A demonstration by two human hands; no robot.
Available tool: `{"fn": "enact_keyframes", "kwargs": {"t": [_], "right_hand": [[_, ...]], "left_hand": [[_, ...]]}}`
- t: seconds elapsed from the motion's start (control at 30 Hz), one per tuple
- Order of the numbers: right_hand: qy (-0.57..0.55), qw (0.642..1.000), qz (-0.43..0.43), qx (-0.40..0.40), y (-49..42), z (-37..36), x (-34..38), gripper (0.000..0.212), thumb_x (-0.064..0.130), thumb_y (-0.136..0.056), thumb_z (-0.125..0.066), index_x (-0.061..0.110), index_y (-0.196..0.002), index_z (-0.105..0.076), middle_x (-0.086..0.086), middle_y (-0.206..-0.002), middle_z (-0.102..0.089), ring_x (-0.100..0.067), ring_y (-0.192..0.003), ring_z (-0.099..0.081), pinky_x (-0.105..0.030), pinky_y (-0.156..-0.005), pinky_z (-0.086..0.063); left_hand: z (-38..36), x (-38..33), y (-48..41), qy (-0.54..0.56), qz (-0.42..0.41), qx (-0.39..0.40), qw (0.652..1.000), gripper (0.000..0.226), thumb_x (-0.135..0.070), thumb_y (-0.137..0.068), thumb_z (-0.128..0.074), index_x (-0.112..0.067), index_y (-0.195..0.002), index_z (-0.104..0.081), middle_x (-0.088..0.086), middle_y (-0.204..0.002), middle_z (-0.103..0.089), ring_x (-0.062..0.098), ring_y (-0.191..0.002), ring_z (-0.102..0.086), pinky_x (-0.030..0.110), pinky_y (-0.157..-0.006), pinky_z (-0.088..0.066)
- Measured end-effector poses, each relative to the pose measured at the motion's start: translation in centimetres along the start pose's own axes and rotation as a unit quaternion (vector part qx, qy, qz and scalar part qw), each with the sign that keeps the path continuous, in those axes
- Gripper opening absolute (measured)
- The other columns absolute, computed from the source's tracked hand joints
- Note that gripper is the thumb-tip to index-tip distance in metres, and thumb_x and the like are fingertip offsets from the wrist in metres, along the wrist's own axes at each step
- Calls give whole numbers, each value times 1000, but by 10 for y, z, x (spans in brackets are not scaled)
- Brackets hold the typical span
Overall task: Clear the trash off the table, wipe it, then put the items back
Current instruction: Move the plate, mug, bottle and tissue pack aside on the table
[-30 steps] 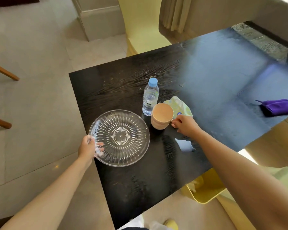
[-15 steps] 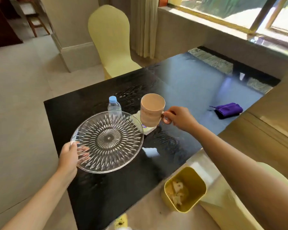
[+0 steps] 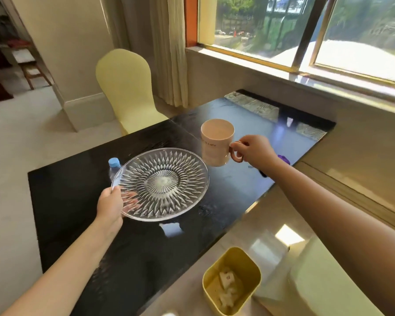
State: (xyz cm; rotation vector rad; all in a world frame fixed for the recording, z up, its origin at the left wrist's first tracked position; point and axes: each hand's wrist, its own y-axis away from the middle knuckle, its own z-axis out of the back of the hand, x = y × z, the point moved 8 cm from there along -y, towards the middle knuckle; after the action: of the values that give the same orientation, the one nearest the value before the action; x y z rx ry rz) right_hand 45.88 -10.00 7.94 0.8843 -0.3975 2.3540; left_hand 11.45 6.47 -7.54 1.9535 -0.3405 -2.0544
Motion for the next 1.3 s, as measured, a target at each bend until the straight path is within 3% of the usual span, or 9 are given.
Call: {"fn": "enact_keyframes", "kwargs": {"t": [0.1,0.2,0.37,0.57,0.7,0.9,1.03,1.13,1.3], "right_hand": [[-18,1000,-7,-16,-15,15,-12,31,25,-93,-54,-2,-86,-67,-20,-88,-70,-22,-73,-57,-41,-77,-54],[-36,999,-20,-30,-34,28,-24,31,25,-92,-55,-3,-88,-68,-15,-82,-69,-22,-74,-59,-43,-79,-55],[-36,998,-22,-55,-73,42,-37,25,25,-92,-56,6,-79,-65,-6,-73,-64,-15,-63,-55,-35,-70,-52],[-26,995,-51,-82,-116,49,-59,27,24,-92,-55,2,-82,-67,-9,-77,-66,-20,-71,-60,-40,-74,-54],[-45,992,-82,-79,-145,42,-80,29,23,-91,-56,-1,-80,-69,-4,-67,-65,-19,-67,-59,-41,-72,-56],[-56,990,-115,-63,-200,12,-118,34,25,-89,-55,-5,-79,-68,-7,-69,-66,-17,-63,-57,-27,-58,-47],[-60,988,-140,-33,-242,-15,-144,34,23,-87,-54,-6,-73,-66,-9,-68,-63,-21,-66,-56,-36,-65,-50],[-48,988,-150,-4,-276,-40,-164,33,19,-85,-51,5,-56,-57,-12,-66,-60,-23,-62,-52,-33,-60,-42],[-47,984,-164,57,-331,-90,-208,27,20,-86,-45,5,-64,-54,-14,-69,-58,-26,-64,-52,-31,-57,-39]], "left_hand": [[-32,-9,-8,-12,2,10,1000,23,-26,-97,-41,-16,-113,-55,2,-80,-66,17,-69,-66,29,-52,-47],[-72,-15,-25,-9,7,33,999,26,-25,-98,-40,-13,-117,-53,7,-87,-65,20,-73,-65,36,-63,-52],[-137,-30,-56,-17,-6,57,998,16,-22,-97,-40,-12,-101,-52,17,-101,-65,27,-81,-64,38,-70,-54],[-184,-38,-88,-60,12,76,995,27,-25,-96,-39,-12,-115,-52,15,-103,-65,30,-90,-66,49,-83,-55],[-188,-34,-105,-64,12,65,996,28,-26,-94,-37,-13,-114,-52,14,-102,-66,29,-86,-67,48,-77,-56],[-167,-18,-118,-54,14,14,998,26,-30,-91,-38,-16,-107,-53,14,-98,-68,32,-85,-68,50,-73,-57],[-156,-10,-120,-58,8,-30,998,21,-32,-91,-39,-20,-101,-53,14,-98,-67,30,-82,-68,46,-69,-57],[-155,-2,-115,-68,11,-63,996,17,-34,-91,-39,-24,-96,-53,9,-94,-67,26,-80,-67,39,-61,-55],[-176,24,-98,-58,24,-108,992,22,-36,-93,-40,-22,-104,-52,12,-103,-66,27,-86,-66,45,-73,-55]]}}
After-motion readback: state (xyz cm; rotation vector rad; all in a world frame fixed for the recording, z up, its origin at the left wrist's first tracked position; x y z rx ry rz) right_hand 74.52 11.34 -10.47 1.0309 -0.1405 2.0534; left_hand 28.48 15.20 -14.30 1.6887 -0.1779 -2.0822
